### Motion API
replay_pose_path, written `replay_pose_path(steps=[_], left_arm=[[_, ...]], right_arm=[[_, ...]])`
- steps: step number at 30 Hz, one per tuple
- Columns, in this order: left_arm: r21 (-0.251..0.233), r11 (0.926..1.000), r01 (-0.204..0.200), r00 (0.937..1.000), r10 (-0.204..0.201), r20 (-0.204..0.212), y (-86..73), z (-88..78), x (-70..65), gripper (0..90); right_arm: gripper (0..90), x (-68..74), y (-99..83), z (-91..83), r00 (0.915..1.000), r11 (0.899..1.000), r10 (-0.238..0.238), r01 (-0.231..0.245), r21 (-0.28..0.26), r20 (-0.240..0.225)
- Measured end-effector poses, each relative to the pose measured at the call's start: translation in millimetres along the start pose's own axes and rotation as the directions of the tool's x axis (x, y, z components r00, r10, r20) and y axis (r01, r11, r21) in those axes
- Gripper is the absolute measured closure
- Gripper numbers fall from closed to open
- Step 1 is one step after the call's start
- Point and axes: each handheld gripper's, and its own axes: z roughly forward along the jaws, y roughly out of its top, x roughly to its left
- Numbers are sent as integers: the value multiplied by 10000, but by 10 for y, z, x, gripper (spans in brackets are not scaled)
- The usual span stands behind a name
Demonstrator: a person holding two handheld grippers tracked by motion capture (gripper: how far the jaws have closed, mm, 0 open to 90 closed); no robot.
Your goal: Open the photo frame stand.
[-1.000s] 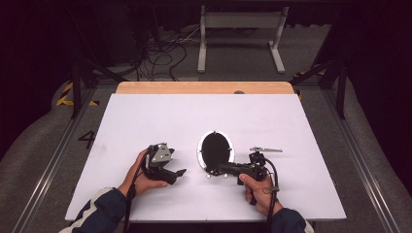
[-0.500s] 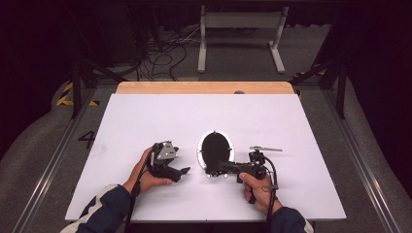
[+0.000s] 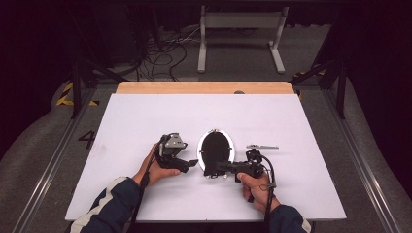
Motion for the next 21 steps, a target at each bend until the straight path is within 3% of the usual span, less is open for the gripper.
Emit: replay_pose_path(steps=[2, 3, 4, 8, 10, 14, 17, 21], left_arm=[[29, 10000, -95, 9998, 95, 156, 12, 33, 30, 208], [29, 10000, -95, 9998, 95, 156, 12, 33, 30, 193], [89, 10000, 44, 9989, -48, 471, 24, 53, 54, 193], [-207, 9987, 470, 9933, -446, 1062, 70, 74, 113, 173], [-285, 9978, 604, 9914, -566, 1180, 74, 96, 118, 175], [-26, 9994, 351, 9920, -345, 1216, 89, 139, 114, 145], [-29, 9957, 928, 9853, -915, 1443, 112, 155, 128, 151], [-164, 9959, 894, 9803, -850, 1784, 141, 154, 157, 187]], right_arm=[[659, 20, 10, -5, 9990, 9990, -448, 448, 92, -29], [659, 20, 10, -5, 9990, 9990, -448, 448, 92, -29], [661, 24, 11, -5, 9978, 9978, -655, 655, 109, -28], [665, 58, 12, -6, 9886, 9886, -1506, 1506, 93, -52], [670, 65, 14, -9, 9856, 9856, -1689, 1689, 117, -59], [680, 94, 7, -17, 9753, 9753, -2205, 2206, 106, -84], [681, 116, 10, -17, 9714, 9713, -2372, 2373, 167, -42], [682, 146, 14, -17, 9620, 9618, -2729, 2728, 222, 4]])
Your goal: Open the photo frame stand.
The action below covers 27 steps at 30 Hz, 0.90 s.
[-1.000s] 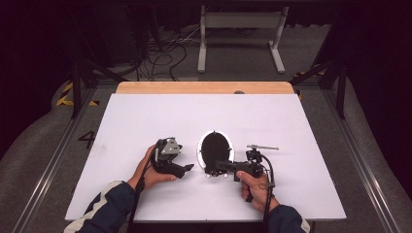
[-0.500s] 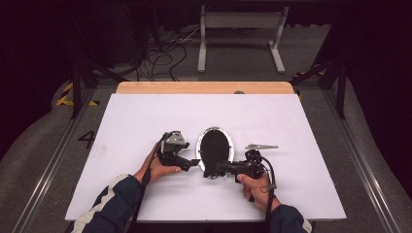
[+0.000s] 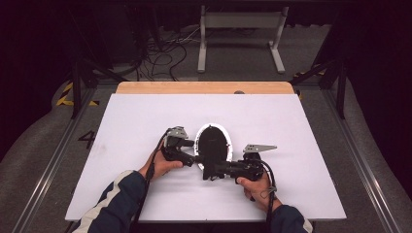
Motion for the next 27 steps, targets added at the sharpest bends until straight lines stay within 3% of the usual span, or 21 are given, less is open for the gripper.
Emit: replay_pose_path(steps=[1, 3, 8, 9, 10, 14, 19, 23, 27], left_arm=[[-38, 9997, -256, 9996, 256, 80, 4, -12, 5, 220], [-137, 9994, -307, 9995, 308, 92, 12, -25, -8, 285], [-350, 9994, 49, 9991, -34, 416, 2, -54, 29, 374], [-353, 9993, -154, 9987, 170, 481, 3, -70, 49, 388], [-413, 9991, -8, 9987, 29, 510, 0, -75, 40, 404], [-682, 9976, -76, 9986, 111, 516, 9, -125, 28, 457], [-1296, 9910, -321, 9985, 374, 389, 35, -207, -2, 563], [-1608, 9841, -759, 9969, 784, 89, 48, -261, -56, 601], [-2083, 9703, -1229, 9915, 1291, 162, 22, -303, -91, 630]], right_arm=[[682, -3, -2, -3, 10000, 10000, -3, 3, 3, -27], [682, -6, -5, -3, 10000, 10000, -47, 47, -9, -55], [687, 1, 4, -12, 9999, 10000, -66, 66, 46, -147], [688, 4, 4, -14, 9999, 9999, -91, 92, 51, -138], [689, 8, 5, -17, 9998, 9999, -120, 121, 78, -137], [694, 16, 3, -21, 9998, 9998, -136, 138, 134, -116], [705, -19, -8, -33, 9999, 9999, 122, -122, 73, -5], [702, -37, -14, -32, 9995, 9996, 277, -277, 18, 178], [710, -21, -10, -36, 9995, 9998, 198, -195, -81, 258]])
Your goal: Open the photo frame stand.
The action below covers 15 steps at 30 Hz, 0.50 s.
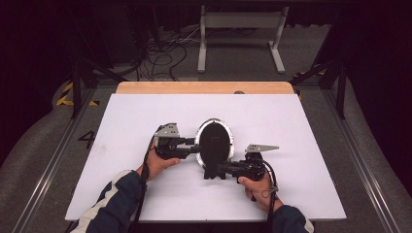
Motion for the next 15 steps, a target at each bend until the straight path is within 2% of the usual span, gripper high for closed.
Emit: replay_pose_path(steps=[5, 7, 9, 10, 12, 13, 15], left_arm=[[-211, 9993, -295, 9993, 299, 207, 3, -33, -39, 666], [-217, 9997, -141, 9996, 146, 234, -11, -34, -28, 667], [-165, 9998, 128, 9990, -121, 435, -33, -23, -13, 667], [-86, 10000, 37, 9990, -33, 453, -38, -14, -9, 660], [123, 9998, 134, 9980, -141, 611, -52, 35, -20, 636], [248, 9996, 137, 9963, -158, 849, -63, 72, -21, 631], [312, 9993, 193, 9954, -222, 932, -70, 107, -27, 613]], right_arm=[[716, 36, 17, -6, 9996, 9996, -253, 254, -89, 103], [711, 48, 25, 0, 9996, 9997, -241, 242, -79, 169], [703, 57, 35, 5, 9992, 9995, -314, 316, -82, 230], [702, 66, 38, 7, 9993, 9995, -314, 317, -93, 224], [703, 67, 35, 16, 9989, 9994, -345, 348, -87, 314], [704, 62, 31, 22, 9989, 9994, -333, 337, -113, 337], [706, 62, 26, 31, 9985, 9992, -389, 392, -88, 375]])
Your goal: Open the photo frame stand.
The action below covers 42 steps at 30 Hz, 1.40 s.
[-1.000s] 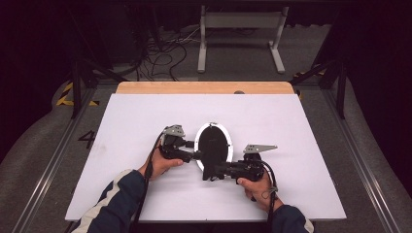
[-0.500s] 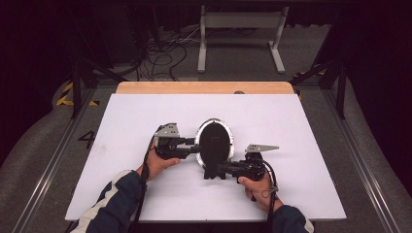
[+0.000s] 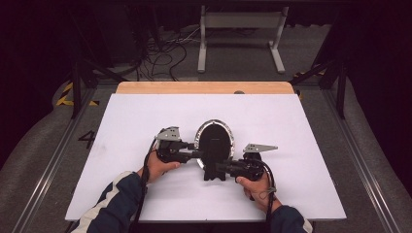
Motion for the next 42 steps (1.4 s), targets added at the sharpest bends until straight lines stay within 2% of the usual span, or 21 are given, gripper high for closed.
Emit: replay_pose_path(steps=[7, 8, 10, 11, 12, 13, 14, 16, 18, 22, 23, 26, 27, 29, 32, 36, 38, 40, 41, 42], left_arm=[[109, 9999, 18, 10000, -18, -19, 19, 1, -8, 616], [111, 9999, -50, 9999, 52, -118, 30, -3, -29, 616], [-91, 9986, -513, 9973, 507, -538, 88, -42, -93, 632], [-183, 9971, -737, 9952, 723, -659, 111, -61, -108, 668], [-226, 9950, -976, 9914, 952, -903, 140, -83, -142, 692], [-176, 9900, -1402, 9823, 1369, -1281, 166, -105, -182, 715], [-229, 9876, -1550, 9789, 1504, -1385, 169, -115, -199, 747], [-156, 9815, -1908, 9664, 1851, -1784, 160, -124, -226, 766], [-218, 9802, -1969, 9652, 1899, -1797, 140, -128, -218, 769], [-33, 9714, -2375, 9528, 2323, -1954, 131, -136, -247, 769], [-57, 9716, -2364, 9539, 2309, -1916, 128, -134, -252, 769], [-152, 9785, -2058, 9687, 2015, -1451, 103, -130, -227, 765], [-99, 9805, -1962, 9724, 1933, -1303, 97, -110, -220, 729], [86, 9807, -1953, 9722, 1947, -1299, 88, -64, -226, 659], [179, 9807, -1945, 9728, 1952, -1246, 90, -6, -226, 622], [804, 9755, -2049, 9689, 2138, -1245, 50, 106, -218, 582], [860, 9766, -1972, 9685, 2077, -1372, 31, 153, -216, 604], [843, 9776, -1927, 9686, 2033, -1435, 30, 149, -207, 683], [876, 9784, -1871, 9682, 1987, -1523, 27, 142, -195, 683], [884, 9794, -1818, 9700, 1933, -1471, 19, 138, -181, 718]], right_arm=[[705, 12, 1, 0, 10000, 10000, -73, 73, -20, 58], [705, 12, 1, 0, 10000, 10000, -73, 73, -20, 58], [708, 23, 10, -8, 9998, 9998, -162, 162, -114, 67], [715, 30, 23, -20, 9998, 9996, -172, 173, -204, 30], [721, 32, 32, -30, 9998, 9995, -197, 197, -249, -8], [731, 37, 41, -40, 9997, 9992, -241, 239, -320, -36], [738, 44, 49, -45, 9996, 9990, -293, 291, -348, -58], [738, 54, 50, -43, 9994, 9991, -340, 338, -241, -79], [737, 53, 53, -49, 9994, 9990, -325, 322, -313, -85], [738, 73, 63, -59, 9985, 9984, -541, 541, -152, 18], [738, 75, 61, -59, 9984, 9983, -561, 562, -133, 32], [740, 81, 47, -55, 9974, 9974, -721, 722, -1, 76], [742, 86, 46, -54, 9972, 9972, -750, 750, 24, 73], [742, 89, 47, -51, 9971, 9971, -757, 757, 43, 77], [744, 84, 46, -55, 9977, 9977, -671, 671, 28, 28], [750, 92, 47, -55, 9973, 9973, -730, 730, 60, 6], [754, 100, 41, -49, 9968, 9967, -795, 796, 147, -15], [755, 105, 39, -49, 9964, 9962, -849, 849, 195, -10], [757, 109, 36, -49, 9960, 9958, -889, 889, 235, -15], [759, 114, 32, -49, 9960, 9957, -888, 889, 264, -39]])
